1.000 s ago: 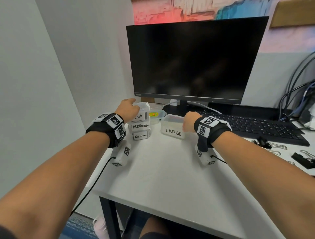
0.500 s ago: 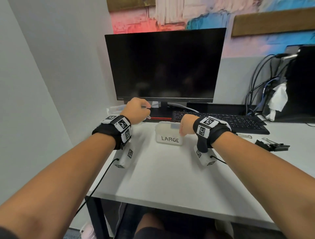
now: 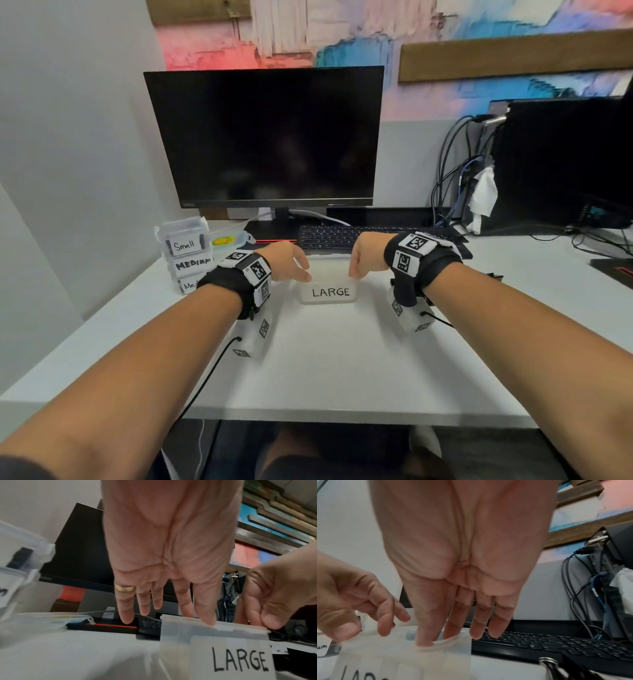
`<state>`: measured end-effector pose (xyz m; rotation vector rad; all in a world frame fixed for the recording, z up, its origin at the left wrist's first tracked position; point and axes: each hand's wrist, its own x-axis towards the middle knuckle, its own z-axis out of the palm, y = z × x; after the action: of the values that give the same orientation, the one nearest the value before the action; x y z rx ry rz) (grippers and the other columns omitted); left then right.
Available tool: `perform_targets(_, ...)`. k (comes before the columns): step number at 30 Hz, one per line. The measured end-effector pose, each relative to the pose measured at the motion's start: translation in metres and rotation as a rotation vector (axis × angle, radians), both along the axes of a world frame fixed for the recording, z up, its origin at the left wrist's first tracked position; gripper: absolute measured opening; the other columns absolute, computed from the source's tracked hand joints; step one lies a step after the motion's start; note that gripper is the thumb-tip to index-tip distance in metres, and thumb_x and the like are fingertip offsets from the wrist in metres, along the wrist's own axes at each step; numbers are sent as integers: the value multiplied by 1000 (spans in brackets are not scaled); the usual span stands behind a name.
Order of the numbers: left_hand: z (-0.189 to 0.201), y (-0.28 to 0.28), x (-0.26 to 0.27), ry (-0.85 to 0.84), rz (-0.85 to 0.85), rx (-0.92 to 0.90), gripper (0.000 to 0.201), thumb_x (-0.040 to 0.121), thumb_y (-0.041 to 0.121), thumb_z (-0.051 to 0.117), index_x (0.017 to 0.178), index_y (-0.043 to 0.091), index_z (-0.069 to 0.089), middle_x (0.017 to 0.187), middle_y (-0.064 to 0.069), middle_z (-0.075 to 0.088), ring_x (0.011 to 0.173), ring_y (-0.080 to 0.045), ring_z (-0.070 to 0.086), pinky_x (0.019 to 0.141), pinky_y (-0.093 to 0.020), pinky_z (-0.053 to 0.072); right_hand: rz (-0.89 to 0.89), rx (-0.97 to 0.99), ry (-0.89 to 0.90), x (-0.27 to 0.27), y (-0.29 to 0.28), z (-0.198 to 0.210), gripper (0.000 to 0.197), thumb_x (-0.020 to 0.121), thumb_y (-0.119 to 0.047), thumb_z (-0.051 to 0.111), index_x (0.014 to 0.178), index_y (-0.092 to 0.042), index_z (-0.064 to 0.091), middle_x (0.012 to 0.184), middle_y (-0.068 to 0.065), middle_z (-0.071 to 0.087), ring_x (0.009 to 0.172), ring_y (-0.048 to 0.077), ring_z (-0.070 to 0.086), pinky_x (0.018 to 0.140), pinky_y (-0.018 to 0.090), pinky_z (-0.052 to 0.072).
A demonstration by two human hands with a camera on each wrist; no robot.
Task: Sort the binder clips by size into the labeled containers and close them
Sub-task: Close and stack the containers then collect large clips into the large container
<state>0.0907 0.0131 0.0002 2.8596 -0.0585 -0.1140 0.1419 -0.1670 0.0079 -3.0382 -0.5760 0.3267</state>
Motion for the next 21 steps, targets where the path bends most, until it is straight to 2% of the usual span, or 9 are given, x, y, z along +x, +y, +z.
perform_targets(2,1,-10,3,24,-24,4,30,86,36,67,111,20,69,124,1,60,112,-19,56,87,-25,41,-14,-3,16,-2,-11,2,41,89,-27,63,126,-9,61,125,7,62,114,25,58,100,36,48)
perform_targets(4,3,-20,5,51,-46,35,29,88,36,64,111,19,70,124,0,61,112,-19,57,89,-27,44,-16,25,21,-4,-23,4,36,90,-23,62,124,-12,63,123,4,63,109,21,59,96,32,48)
perform_targets(8,5,-37,11,75,-56,88,34,92,34,59,118,14,67,123,-4,61,113,-23,57,94,-31,46,-62,235,0,0,-51,4,24,89,-10,63,111,-14,70,98,0,62,90,18,57,88,29,49)
perform_targets(11,5,-43,15,99,-48,80,33,89,37,62,115,17,68,115,-1,63,107,-21,58,89,-30,46,-94,126,-31,2,-66,3,26,90,-8,59,114,-12,69,90,-1,59,78,16,56,74,24,50)
perform_targets(13,5,-46,18,116,-45,79,31,87,40,64,110,19,69,111,1,64,103,-19,59,89,-31,47,-83,9,-8,0,-75,1,28,90,-8,58,115,-12,68,85,-4,58,64,9,52,58,15,45)
perform_targets(16,4,-48,23,131,-51,69,27,85,40,66,104,20,71,105,2,66,100,-18,60,93,-34,49,-92,-109,17,-2,-87,-3,31,88,-20,63,116,-10,67,95,-1,60,63,10,51,46,12,39)
perform_targets(17,4,-48,25,134,-51,68,27,85,39,67,103,19,72,103,2,65,98,-19,60,93,-34,49,-106,-127,39,-2,-90,-5,34,87,-25,65,117,-9,67,100,2,63,68,13,54,46,13,40)
perform_targets(19,2,-50,28,133,-45,56,27,84,40,68,100,19,72,99,2,65,93,-18,59,91,-34,51,-148,-107,80,0,-93,-10,40,83,-32,70,115,-7,67,106,7,67,80,19,58,57,20,47)
perform_targets(21,0,-52,30,137,-41,45,28,83,41,69,99,18,72,96,3,65,91,-18,59,89,-33,51,-180,-67,97,2,-95,-15,43,79,-34,74,109,-4,67,91,7,67,77,22,58,67,27,48)
